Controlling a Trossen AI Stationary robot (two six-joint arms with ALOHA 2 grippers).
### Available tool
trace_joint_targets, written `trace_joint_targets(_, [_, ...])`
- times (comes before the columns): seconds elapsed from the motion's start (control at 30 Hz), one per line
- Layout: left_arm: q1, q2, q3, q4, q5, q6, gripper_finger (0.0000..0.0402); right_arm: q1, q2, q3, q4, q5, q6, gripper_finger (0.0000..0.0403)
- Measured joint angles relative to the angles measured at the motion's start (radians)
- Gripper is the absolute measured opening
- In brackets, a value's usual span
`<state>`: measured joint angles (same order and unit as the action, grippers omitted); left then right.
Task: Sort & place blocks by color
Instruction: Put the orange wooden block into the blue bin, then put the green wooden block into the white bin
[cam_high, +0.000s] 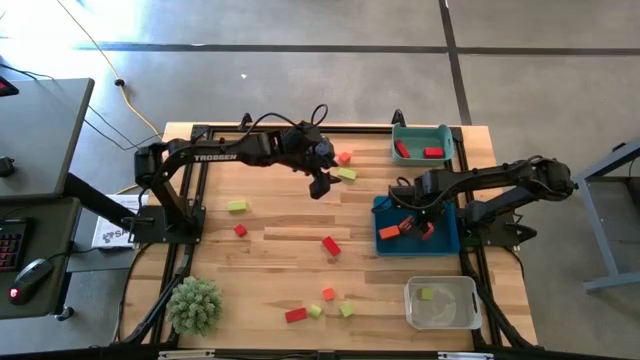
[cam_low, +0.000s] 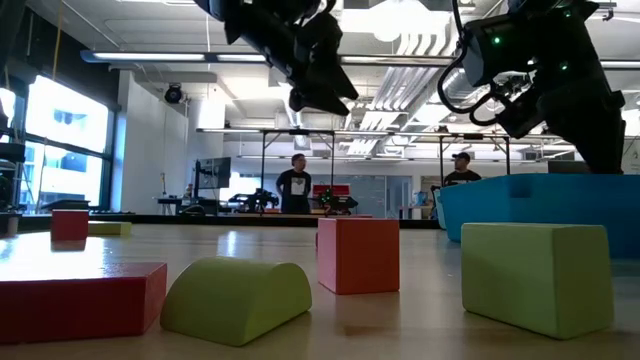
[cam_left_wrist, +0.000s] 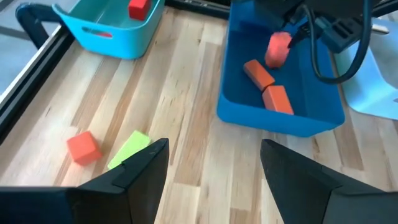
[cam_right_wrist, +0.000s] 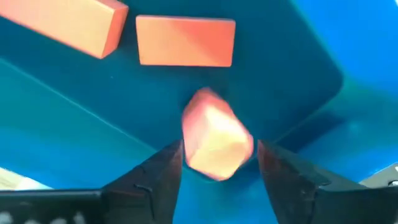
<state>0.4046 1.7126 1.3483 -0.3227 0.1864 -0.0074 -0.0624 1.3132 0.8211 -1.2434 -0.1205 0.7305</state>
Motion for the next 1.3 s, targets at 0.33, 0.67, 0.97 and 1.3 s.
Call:
trace_joint_targets(0.33, [0.001,-0.014,-0.001,-0.024,-0.054,0.018,0.0243,-0.001,0.0,0.011,0.05,0.005,0.05,0.0215])
trace_joint_targets(0.67, [0.029,-0.019,-0.001,-0.02,-0.075,0.014,0.0243,-0.002,0.0,0.109,0.048,0.029,-0.015,0.0216])
trace_joint_targets(0.97, [0.057,-0.047,0.0,-0.028,-0.11,0.019,0.0243,-0.064,0.0,0.162,0.348,0.128,-0.188,0.0216])
trace_joint_targets(1.3, [0.093,-0.065,0.0,-0.025,-0.125,-0.032,0.0243,-0.205,0.0,0.169,0.787,0.169,-0.476,0.0216])
